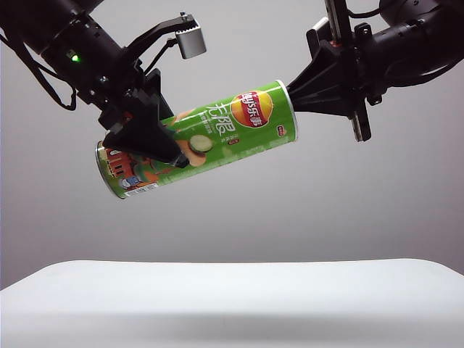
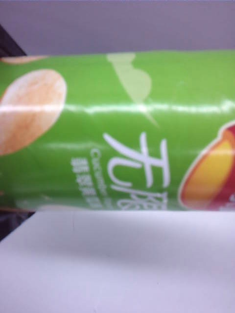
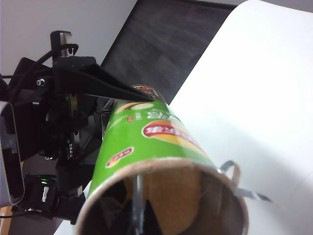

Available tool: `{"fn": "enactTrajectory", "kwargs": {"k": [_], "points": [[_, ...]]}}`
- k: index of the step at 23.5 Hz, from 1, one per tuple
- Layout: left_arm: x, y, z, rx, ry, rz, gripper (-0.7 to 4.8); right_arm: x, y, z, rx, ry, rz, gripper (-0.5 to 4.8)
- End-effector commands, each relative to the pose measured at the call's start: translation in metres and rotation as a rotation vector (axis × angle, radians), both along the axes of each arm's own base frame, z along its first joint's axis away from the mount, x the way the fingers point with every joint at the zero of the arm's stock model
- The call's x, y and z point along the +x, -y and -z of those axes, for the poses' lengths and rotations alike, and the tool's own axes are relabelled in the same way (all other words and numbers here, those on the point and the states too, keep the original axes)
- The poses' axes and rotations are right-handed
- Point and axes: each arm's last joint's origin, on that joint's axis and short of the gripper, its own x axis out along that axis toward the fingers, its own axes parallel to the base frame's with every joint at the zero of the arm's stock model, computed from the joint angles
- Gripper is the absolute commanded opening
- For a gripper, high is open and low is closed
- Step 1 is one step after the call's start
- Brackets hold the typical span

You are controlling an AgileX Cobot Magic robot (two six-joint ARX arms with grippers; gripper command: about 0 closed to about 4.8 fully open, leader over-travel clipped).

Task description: Pick up the green tub of chips from the desk, pull out the transparent container with the chips inside partially, and then place the chips back on the desk.

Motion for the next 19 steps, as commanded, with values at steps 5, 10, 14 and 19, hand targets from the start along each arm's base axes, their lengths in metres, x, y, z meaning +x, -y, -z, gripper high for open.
{"fn": "enactTrajectory", "kwargs": {"k": [5,10,14,19], "points": [[-0.002,-0.003,0.001,0.037,-0.023,-0.026,3.07,0.005,0.015,-0.002,-0.013,0.035,0.044,-0.01],[-0.003,-0.003,0.003,0.045,-0.043,-0.028,3.08,0.006,0.029,0.001,-0.039,0.028,0.075,-0.01],[-0.003,-0.003,0.003,0.048,-0.047,-0.033,3.07,0.007,0.034,0.001,-0.037,0.028,0.088,-0.01],[-0.005,-0.005,0.006,0.078,-0.078,-0.045,3.08,0.009,0.04,0.001,-0.037,0.036,0.108,-0.01]]}}
